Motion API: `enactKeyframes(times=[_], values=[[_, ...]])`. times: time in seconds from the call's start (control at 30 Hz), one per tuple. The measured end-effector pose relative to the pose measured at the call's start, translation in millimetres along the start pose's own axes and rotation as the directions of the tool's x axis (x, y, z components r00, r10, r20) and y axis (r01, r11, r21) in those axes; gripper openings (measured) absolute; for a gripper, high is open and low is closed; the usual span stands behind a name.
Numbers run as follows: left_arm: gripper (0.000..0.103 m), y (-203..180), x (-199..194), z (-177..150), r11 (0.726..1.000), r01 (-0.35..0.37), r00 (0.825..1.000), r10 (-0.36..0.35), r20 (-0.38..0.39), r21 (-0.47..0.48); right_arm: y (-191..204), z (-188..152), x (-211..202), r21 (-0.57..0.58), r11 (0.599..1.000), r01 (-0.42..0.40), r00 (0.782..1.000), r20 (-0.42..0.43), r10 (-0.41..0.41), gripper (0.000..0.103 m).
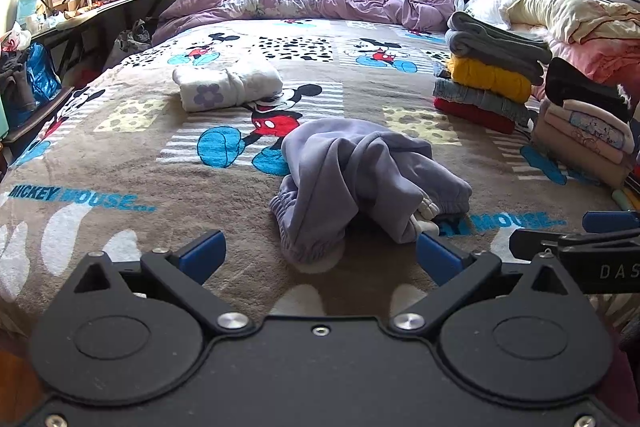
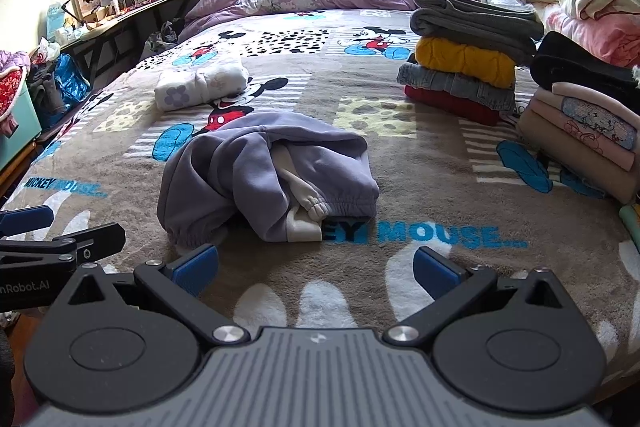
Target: Fold clothes
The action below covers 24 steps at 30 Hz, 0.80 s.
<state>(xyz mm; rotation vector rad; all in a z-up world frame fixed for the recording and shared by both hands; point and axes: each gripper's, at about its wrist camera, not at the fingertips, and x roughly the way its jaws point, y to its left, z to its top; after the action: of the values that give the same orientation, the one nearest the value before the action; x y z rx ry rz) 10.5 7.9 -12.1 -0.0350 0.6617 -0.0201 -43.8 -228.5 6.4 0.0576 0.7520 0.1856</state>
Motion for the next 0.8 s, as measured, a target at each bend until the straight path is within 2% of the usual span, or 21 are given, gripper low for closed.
enactKeyframes(times=[0.8], values=[[0.103, 0.7, 7.3, -3.0, 1.000, 0.010, 1.000, -0.010, -0.003, -0.002, -1.3, -0.2, 9.9, 0.001, 1.000, -0.002, 1.000, -0.022, 0.002, 0.103]])
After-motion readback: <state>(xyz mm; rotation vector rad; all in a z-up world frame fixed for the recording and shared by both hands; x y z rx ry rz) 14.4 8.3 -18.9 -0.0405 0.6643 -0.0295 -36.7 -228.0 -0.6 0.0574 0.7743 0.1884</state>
